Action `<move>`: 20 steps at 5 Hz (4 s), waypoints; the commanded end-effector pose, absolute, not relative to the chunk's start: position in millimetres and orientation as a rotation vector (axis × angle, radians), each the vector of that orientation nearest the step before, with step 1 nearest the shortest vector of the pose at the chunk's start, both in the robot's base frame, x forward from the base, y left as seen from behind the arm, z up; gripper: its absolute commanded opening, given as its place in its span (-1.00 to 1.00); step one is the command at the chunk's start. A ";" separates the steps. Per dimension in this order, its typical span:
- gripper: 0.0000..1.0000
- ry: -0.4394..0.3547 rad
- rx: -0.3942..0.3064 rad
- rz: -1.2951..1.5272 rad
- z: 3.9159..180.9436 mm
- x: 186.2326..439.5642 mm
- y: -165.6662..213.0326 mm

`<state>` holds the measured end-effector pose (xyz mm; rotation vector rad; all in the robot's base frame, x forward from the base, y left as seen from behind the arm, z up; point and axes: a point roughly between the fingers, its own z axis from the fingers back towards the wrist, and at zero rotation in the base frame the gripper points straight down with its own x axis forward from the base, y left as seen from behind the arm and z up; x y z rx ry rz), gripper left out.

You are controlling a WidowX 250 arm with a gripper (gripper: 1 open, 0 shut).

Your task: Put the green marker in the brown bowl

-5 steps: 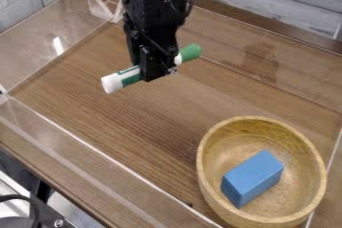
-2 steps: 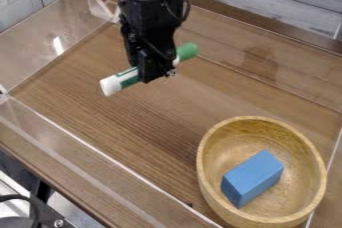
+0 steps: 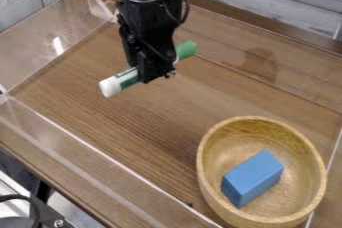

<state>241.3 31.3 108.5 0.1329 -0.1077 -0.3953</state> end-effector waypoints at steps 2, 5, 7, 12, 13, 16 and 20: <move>-1.00 -0.177 0.161 -0.364 123.9 240.6 24.9; -1.00 -0.206 0.173 -0.288 130.1 232.9 10.4; -1.00 -0.222 0.180 -0.238 128.6 229.8 6.6; -1.00 -0.245 0.196 -0.135 119.2 228.6 5.7; -1.00 -0.249 0.197 -0.128 116.4 229.1 6.5; -1.00 -0.257 0.195 -0.105 112.7 228.4 5.4; -1.00 -0.268 0.187 -0.073 110.7 228.8 5.9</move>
